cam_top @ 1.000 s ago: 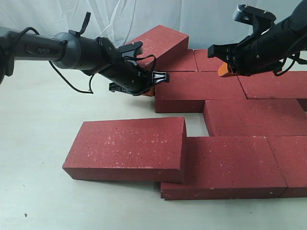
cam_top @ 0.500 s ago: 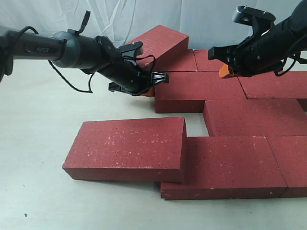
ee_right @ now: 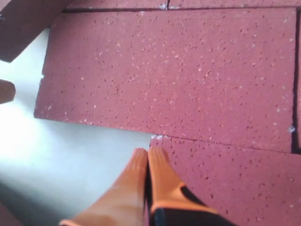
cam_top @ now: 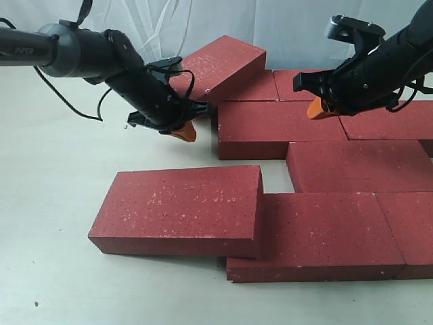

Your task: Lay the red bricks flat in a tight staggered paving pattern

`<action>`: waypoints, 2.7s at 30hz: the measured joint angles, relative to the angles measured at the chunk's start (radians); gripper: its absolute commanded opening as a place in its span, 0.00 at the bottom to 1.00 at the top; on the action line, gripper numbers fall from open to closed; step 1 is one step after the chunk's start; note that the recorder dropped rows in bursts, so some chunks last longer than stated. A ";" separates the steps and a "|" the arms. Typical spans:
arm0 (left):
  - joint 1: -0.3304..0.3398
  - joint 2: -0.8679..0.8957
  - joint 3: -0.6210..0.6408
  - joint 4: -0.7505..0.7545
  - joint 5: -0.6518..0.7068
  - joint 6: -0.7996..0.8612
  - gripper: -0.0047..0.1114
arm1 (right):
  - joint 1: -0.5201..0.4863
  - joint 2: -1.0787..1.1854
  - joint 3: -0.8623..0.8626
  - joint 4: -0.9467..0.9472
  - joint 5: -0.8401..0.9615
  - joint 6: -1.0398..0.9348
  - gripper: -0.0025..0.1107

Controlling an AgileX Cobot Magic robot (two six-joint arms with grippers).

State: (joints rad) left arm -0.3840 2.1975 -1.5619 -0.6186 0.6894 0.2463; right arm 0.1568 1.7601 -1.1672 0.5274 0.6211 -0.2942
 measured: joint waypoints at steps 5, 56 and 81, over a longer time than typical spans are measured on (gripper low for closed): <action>0.019 -0.056 0.000 0.094 0.090 0.000 0.04 | 0.000 0.000 0.000 -0.010 0.073 0.000 0.02; 0.247 -0.537 0.690 0.251 -0.031 -0.021 0.04 | 0.335 -0.136 0.000 -0.215 0.409 0.022 0.02; 0.253 -0.440 0.676 -0.021 -0.052 0.231 0.04 | 0.404 -0.033 0.064 -0.152 0.174 0.119 0.02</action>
State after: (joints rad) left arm -0.1305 1.7580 -0.8858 -0.6395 0.6376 0.4772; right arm 0.5611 1.7267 -1.1036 0.3755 0.7949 -0.1754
